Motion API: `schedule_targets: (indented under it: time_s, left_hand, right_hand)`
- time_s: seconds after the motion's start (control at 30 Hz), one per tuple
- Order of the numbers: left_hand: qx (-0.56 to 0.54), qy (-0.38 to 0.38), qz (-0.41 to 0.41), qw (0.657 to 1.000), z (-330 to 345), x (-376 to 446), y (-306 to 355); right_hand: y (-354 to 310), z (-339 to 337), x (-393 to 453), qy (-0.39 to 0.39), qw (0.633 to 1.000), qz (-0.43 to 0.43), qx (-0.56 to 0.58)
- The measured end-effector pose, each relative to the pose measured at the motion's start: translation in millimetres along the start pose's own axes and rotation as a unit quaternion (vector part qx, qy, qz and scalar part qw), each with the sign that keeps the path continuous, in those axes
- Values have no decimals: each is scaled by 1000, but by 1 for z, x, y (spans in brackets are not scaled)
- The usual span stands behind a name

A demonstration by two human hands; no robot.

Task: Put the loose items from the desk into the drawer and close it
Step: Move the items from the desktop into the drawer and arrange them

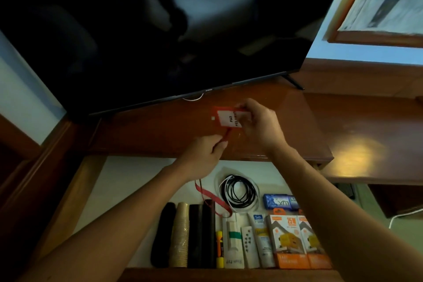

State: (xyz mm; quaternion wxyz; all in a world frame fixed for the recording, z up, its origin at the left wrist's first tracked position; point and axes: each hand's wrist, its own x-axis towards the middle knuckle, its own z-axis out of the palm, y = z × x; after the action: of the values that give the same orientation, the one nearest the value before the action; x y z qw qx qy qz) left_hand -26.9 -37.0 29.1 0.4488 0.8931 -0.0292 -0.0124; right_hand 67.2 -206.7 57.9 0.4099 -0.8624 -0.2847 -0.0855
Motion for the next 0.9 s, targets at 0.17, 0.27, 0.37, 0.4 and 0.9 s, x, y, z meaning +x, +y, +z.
schedule_targets:
  time_s: [0.17, 0.27, 0.37, 0.4, 0.9]
  left_hand:
    - [234, 7, 47, 971, -35, 3, 3]
    - [140, 23, 8, 990, -51, 12, -6]
    - [-74, 43, -51, 995, -48, 16, -12]
    - [-126, 48, -71, 988, -44, 14, -13]
    - [31, -67, -19, 997, -5, -21, 5]
  right_hand:
    - [9, -3, -4, -177, 963, -111, -170]
    - [9, -8, -12, -296, 954, 44, 13]
    - [-1, -15, -21, -294, 893, 176, 291]
    - [-3, -15, -22, -266, 866, 211, 368]
    - [-2, 4, -45, -36, 994, -60, -78]
